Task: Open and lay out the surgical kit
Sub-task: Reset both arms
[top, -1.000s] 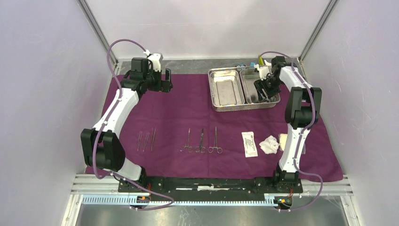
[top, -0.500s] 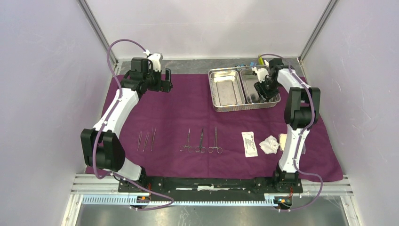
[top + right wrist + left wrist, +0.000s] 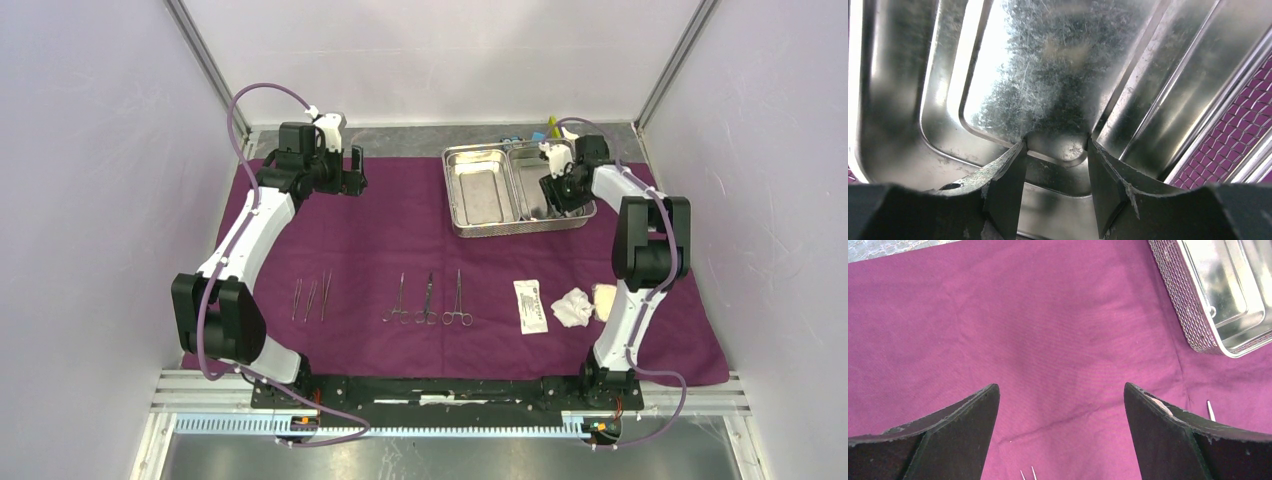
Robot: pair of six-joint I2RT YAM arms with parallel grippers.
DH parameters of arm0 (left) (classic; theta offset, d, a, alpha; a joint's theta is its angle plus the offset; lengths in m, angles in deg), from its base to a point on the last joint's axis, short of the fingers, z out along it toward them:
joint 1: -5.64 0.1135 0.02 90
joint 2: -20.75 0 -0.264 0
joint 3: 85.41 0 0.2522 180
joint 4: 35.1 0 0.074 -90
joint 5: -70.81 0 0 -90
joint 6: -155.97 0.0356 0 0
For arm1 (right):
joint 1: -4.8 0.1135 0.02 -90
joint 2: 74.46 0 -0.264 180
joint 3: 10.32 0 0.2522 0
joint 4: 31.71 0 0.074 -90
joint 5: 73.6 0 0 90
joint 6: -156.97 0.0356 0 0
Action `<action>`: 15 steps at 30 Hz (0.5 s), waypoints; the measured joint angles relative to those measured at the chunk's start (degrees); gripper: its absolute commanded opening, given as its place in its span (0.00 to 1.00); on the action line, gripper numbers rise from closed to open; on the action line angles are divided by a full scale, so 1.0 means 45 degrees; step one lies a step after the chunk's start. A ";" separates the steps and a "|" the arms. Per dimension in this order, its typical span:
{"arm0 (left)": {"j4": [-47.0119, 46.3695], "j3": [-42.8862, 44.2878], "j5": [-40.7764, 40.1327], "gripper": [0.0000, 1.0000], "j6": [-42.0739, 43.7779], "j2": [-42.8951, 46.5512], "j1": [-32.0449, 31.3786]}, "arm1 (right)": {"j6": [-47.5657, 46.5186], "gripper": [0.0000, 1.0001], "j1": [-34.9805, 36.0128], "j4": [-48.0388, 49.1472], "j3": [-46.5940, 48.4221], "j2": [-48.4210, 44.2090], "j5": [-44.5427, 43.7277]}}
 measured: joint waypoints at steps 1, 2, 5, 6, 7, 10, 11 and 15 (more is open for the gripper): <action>0.0005 0.0000 0.0005 1.00 0.0000 0.0000 0.0000 | 0.0092 0.54 -0.0005 0.0408 -0.0291 -0.0146 0.0136; 0.0005 0.0000 0.0005 1.00 0.0000 0.0000 0.0000 | 0.0136 0.54 -0.0010 0.0641 -0.0442 -0.0223 0.0204; 0.0000 0.0000 0.0005 1.00 0.0000 0.0000 0.0000 | 0.0325 0.55 -0.0010 0.1331 -0.0792 -0.0359 0.0413; 0.0000 0.0000 0.0005 1.00 0.0000 0.0000 0.0000 | 0.0379 0.55 -0.0010 0.1569 -0.0869 -0.0374 0.0486; 0.0000 0.0000 0.0005 1.00 0.0000 0.0000 0.0000 | 0.0432 0.55 -0.0010 0.1817 -0.0947 -0.0379 0.0549; 0.0005 0.0000 0.0000 1.00 0.0000 0.0000 0.0000 | 0.0559 0.56 -0.0010 0.2603 -0.1171 -0.0379 0.0714; 0.0005 0.0000 0.0000 1.00 0.0000 0.0000 0.0000 | 0.0593 0.56 -0.0005 0.2861 -0.1229 -0.0379 0.0763; 0.0000 0.0000 0.0005 1.00 0.0000 0.0000 0.0000 | 0.0670 0.57 0.0024 0.3609 -0.1336 -0.0306 0.0903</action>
